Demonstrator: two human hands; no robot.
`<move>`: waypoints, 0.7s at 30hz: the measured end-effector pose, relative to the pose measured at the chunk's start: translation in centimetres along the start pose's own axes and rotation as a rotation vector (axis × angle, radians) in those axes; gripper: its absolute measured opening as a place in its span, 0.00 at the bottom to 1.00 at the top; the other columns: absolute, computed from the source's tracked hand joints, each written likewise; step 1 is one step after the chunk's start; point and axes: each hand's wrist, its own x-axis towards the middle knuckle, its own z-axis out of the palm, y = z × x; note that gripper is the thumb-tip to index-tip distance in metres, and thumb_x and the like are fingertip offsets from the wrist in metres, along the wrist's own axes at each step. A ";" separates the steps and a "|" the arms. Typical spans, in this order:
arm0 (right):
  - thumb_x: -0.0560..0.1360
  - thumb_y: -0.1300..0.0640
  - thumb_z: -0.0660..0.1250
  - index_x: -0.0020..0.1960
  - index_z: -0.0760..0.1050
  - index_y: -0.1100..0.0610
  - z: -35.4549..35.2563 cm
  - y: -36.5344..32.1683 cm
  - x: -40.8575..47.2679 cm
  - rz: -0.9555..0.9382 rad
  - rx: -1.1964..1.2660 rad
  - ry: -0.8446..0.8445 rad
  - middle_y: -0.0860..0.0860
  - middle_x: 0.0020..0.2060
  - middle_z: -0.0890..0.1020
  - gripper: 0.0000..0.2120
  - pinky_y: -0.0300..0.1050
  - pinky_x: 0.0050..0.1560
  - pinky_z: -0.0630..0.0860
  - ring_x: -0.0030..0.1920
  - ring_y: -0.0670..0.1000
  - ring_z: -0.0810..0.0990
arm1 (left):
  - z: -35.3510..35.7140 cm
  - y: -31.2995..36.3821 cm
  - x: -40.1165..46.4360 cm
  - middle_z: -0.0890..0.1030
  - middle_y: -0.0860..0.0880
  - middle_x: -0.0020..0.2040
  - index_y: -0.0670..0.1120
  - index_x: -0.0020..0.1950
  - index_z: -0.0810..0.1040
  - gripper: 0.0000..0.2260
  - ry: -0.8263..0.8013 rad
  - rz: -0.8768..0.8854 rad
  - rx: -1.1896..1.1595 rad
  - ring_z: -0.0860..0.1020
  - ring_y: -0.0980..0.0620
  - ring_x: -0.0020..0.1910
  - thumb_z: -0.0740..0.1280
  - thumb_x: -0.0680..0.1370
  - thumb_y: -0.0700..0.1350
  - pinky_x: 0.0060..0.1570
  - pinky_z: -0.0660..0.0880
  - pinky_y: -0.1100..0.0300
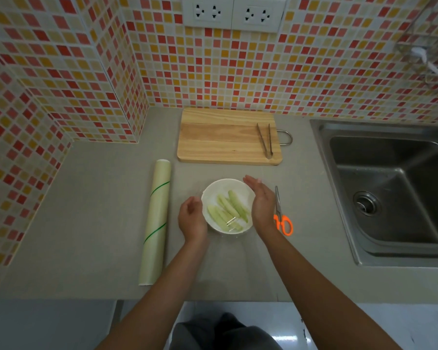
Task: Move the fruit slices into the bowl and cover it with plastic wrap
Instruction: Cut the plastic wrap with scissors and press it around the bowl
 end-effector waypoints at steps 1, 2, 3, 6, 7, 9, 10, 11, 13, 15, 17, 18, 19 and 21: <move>0.82 0.55 0.54 0.60 0.78 0.64 -0.1 0.0 0.1 -0.011 -0.006 0.003 0.56 0.57 0.82 0.18 0.43 0.65 0.71 0.61 0.51 0.78 | -0.1 0.1 0.3 0.80 0.43 0.55 0.37 0.62 0.77 0.13 0.002 -0.020 -0.031 0.76 0.50 0.51 0.64 0.79 0.40 0.52 0.72 0.58; 0.82 0.54 0.54 0.60 0.78 0.63 -0.3 0.1 0.0 -0.019 -0.008 0.014 0.55 0.58 0.81 0.18 0.41 0.65 0.70 0.62 0.49 0.77 | -0.1 0.3 0.6 0.79 0.43 0.52 0.35 0.61 0.76 0.13 -0.006 -0.044 -0.065 0.75 0.49 0.49 0.64 0.80 0.41 0.51 0.73 0.56; 0.82 0.54 0.55 0.61 0.78 0.62 -0.4 0.3 -0.1 -0.022 -0.007 0.024 0.54 0.59 0.81 0.18 0.38 0.64 0.70 0.62 0.48 0.77 | -0.1 0.6 1.0 0.77 0.42 0.47 0.32 0.58 0.76 0.13 -0.027 -0.060 -0.081 0.73 0.48 0.45 0.63 0.80 0.41 0.50 0.73 0.54; 0.82 0.54 0.56 0.60 0.79 0.60 -0.5 1.1 -0.9 -0.008 0.023 0.044 0.51 0.58 0.82 0.17 0.32 0.55 0.74 0.58 0.46 0.79 | 0.2 1.7 2.2 0.71 0.45 0.34 0.39 0.37 0.74 0.13 -0.100 -0.115 -0.047 0.69 0.48 0.36 0.63 0.80 0.41 0.43 0.70 0.54; 0.82 0.54 0.57 0.60 0.79 0.60 -0.5 1.4 -1.0 -0.008 0.022 0.053 0.51 0.57 0.82 0.16 0.31 0.53 0.74 0.57 0.46 0.79 | 0.3 2.0 2.4 0.72 0.45 0.33 0.41 0.35 0.74 0.13 -0.116 -0.165 -0.056 0.70 0.48 0.35 0.65 0.79 0.40 0.43 0.70 0.54; 0.82 0.54 0.57 0.60 0.80 0.60 -0.2 1.6 -0.9 -0.016 -0.002 0.073 0.51 0.56 0.82 0.16 0.33 0.56 0.75 0.57 0.47 0.79 | 0.3 2.3 2.9 0.75 0.45 0.35 0.42 0.36 0.77 0.10 -0.155 -0.256 -0.089 0.73 0.48 0.34 0.68 0.77 0.39 0.45 0.72 0.53; 0.82 0.53 0.57 0.59 0.80 0.59 -0.1 1.7 -0.8 -0.019 -0.021 0.080 0.51 0.56 0.82 0.17 0.38 0.59 0.75 0.58 0.48 0.79 | 0.3 2.2 3.2 0.76 0.45 0.36 0.42 0.37 0.78 0.09 -0.167 -0.266 -0.083 0.73 0.48 0.35 0.68 0.77 0.38 0.45 0.73 0.53; 0.81 0.52 0.57 0.59 0.80 0.59 0.0 1.9 -0.7 -0.026 -0.045 0.084 0.50 0.55 0.83 0.17 0.41 0.60 0.74 0.58 0.48 0.79 | 0.3 2.1 3.4 0.76 0.45 0.36 0.41 0.38 0.77 0.09 -0.171 -0.249 -0.059 0.73 0.48 0.35 0.67 0.78 0.38 0.45 0.73 0.53; 0.81 0.50 0.57 0.57 0.81 0.57 0.1 2.3 -0.5 -0.060 -0.094 0.098 0.46 0.51 0.84 0.17 0.39 0.57 0.75 0.55 0.45 0.80 | 0.4 1.9 3.8 0.73 0.46 0.34 0.42 0.39 0.75 0.10 -0.145 -0.172 -0.005 0.70 0.50 0.33 0.63 0.80 0.38 0.39 0.70 0.56; 0.80 0.48 0.58 0.52 0.83 0.52 0.1 2.7 -0.5 -0.116 -0.139 0.115 0.38 0.41 0.84 0.16 0.30 0.49 0.74 0.48 0.37 0.81 | 0.5 1.7 4.0 0.71 0.47 0.33 0.44 0.40 0.71 0.10 -0.088 -0.102 0.033 0.68 0.52 0.31 0.59 0.81 0.37 0.33 0.67 0.59; 0.79 0.47 0.60 0.44 0.83 0.45 0.2 2.8 -0.6 -0.150 -0.176 0.121 0.34 0.35 0.83 0.13 0.24 0.42 0.72 0.42 0.33 0.80 | 0.7 1.4 4.1 0.70 0.48 0.33 0.47 0.39 0.68 0.11 -0.069 -0.066 0.050 0.67 0.52 0.29 0.56 0.81 0.36 0.31 0.66 0.60; 0.78 0.45 0.60 0.41 0.83 0.43 0.2 2.8 -0.6 -0.151 -0.186 0.121 0.34 0.34 0.83 0.14 0.24 0.41 0.72 0.40 0.33 0.80 | 0.7 1.3 4.2 0.69 0.48 0.32 0.47 0.39 0.68 0.12 -0.067 -0.062 0.050 0.66 0.52 0.28 0.55 0.81 0.36 0.30 0.65 0.60; 0.78 0.44 0.60 0.39 0.82 0.42 0.3 2.8 -0.5 -0.147 -0.195 0.120 0.35 0.33 0.82 0.14 0.25 0.40 0.73 0.39 0.33 0.80 | 0.8 1.2 4.2 0.69 0.48 0.32 0.47 0.39 0.67 0.12 -0.065 -0.065 0.043 0.66 0.52 0.28 0.55 0.81 0.35 0.30 0.64 0.60; 0.77 0.43 0.60 0.41 0.83 0.42 0.2 3.0 -0.3 -0.138 -0.206 0.123 0.36 0.33 0.83 0.14 0.29 0.41 0.74 0.39 0.35 0.81 | 1.1 0.9 4.2 0.68 0.47 0.32 0.46 0.39 0.66 0.13 -0.053 -0.083 0.032 0.65 0.51 0.29 0.54 0.80 0.34 0.31 0.64 0.59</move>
